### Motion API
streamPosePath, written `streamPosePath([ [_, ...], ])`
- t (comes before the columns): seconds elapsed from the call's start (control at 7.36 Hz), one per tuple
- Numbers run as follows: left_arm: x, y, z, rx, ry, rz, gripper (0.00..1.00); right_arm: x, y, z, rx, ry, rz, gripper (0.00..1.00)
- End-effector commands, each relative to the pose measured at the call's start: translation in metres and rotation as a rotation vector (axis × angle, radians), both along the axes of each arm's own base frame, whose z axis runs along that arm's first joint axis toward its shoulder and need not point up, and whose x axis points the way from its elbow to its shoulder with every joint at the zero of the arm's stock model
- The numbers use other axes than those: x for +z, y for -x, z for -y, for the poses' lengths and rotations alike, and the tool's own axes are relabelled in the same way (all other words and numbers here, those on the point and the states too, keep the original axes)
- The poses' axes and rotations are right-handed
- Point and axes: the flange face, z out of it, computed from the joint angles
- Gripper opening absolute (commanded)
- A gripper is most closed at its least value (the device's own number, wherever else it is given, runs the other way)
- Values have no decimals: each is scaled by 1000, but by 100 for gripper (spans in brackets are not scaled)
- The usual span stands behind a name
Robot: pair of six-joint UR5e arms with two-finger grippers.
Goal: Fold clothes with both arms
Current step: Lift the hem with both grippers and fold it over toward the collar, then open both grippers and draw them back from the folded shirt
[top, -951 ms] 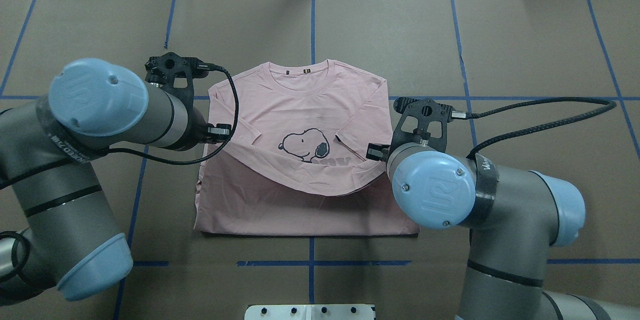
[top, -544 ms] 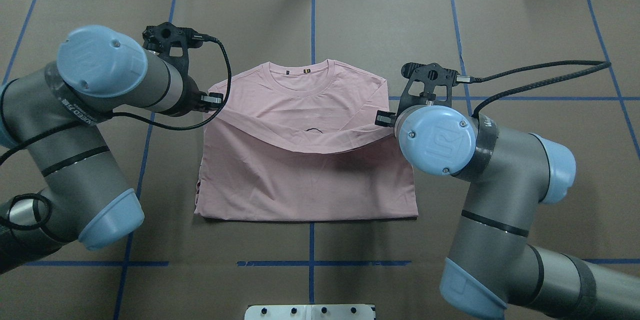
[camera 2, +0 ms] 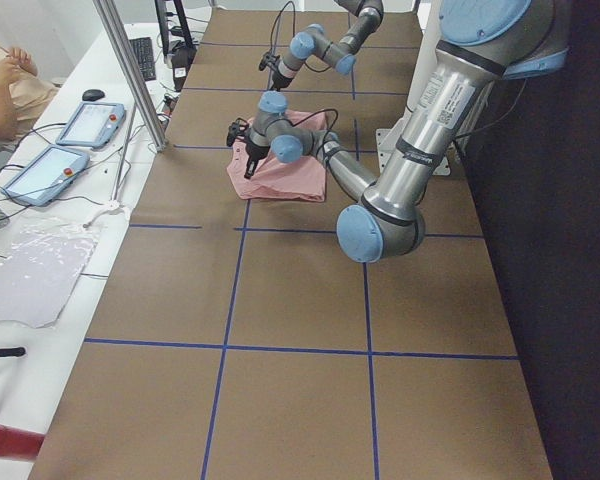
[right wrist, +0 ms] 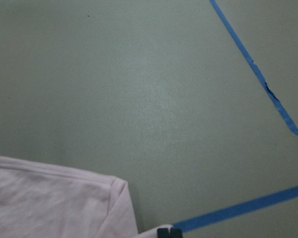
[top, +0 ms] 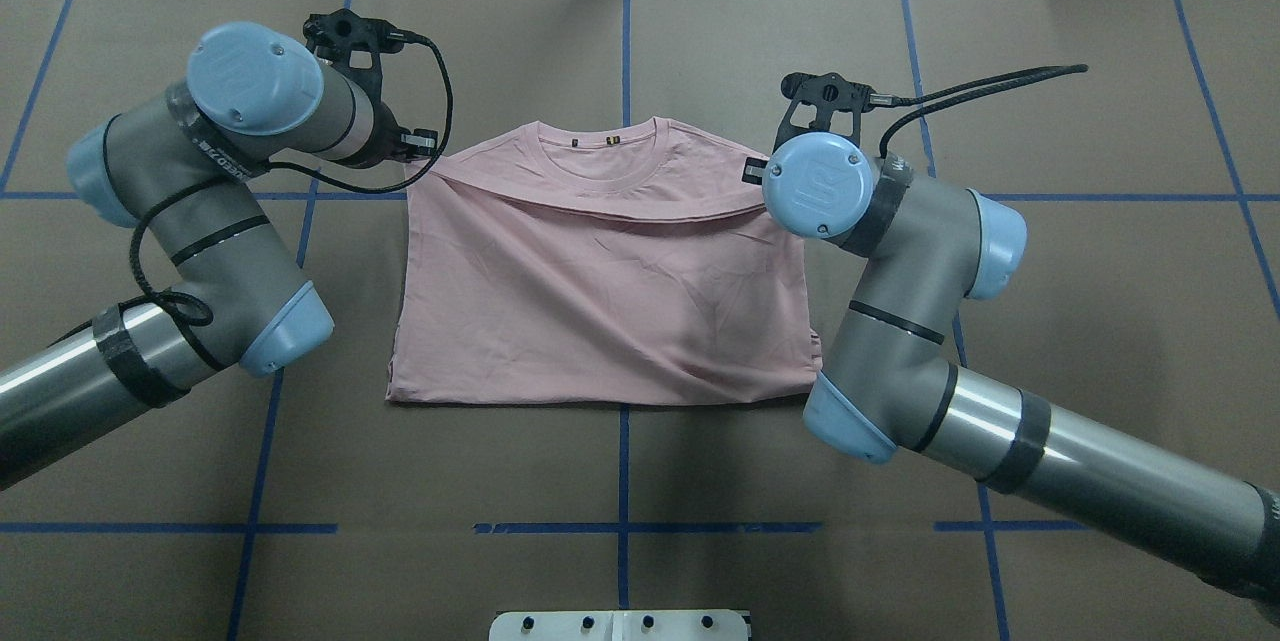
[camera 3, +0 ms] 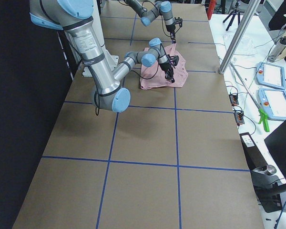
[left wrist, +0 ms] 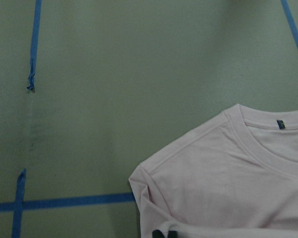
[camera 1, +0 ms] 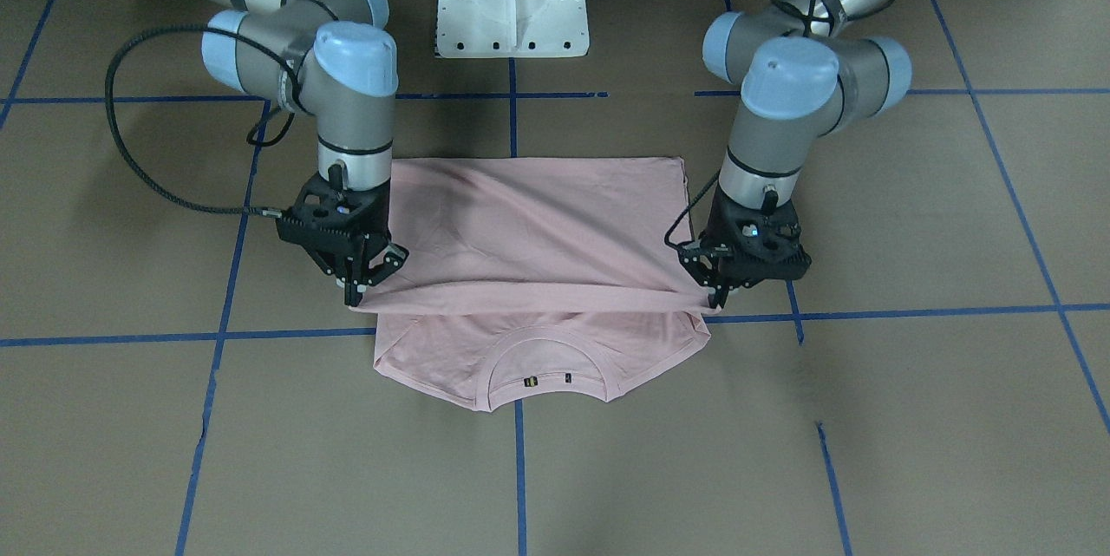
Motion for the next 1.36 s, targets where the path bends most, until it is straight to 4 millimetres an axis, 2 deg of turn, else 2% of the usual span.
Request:
streamPosePath([
  [0.0, 37, -6, 24, 26, -82, 37, 100, 40, -2, 52, -17, 0, -4, 100],
  [0.14, 37, -4, 24, 30, -88, 37, 100, 40, -19, 63, -118, 13, 6, 100],
  [0.27, 24, 3, 20, 54, -136, 32, 100, 34, -32, 70, -182, -10, 7, 100],
  [0.41, 17, 22, 3, 55, -163, 8, 100, 25, -45, 68, -240, -30, 28, 100],
  [0.54, 20, 39, -25, 58, -168, -17, 100, 22, -59, 53, -264, -52, 45, 100],
  [0.68, 22, 58, -55, 45, -135, -66, 100, 9, -71, 44, -261, -71, 63, 100],
  [0.82, 23, 51, -104, 59, -69, -125, 100, 10, -73, 40, -259, -72, 69, 100],
  [0.95, 26, 37, -154, 64, 15, -173, 95, 8, -74, 40, -256, -73, 71, 100],
  [1.09, 27, 18, -189, 41, 69, -202, 69, 7, -74, 40, -255, -74, 73, 100],
  [1.22, 31, -8, -216, 41, 100, -204, 64, 7, -74, 40, -252, -74, 73, 100],
])
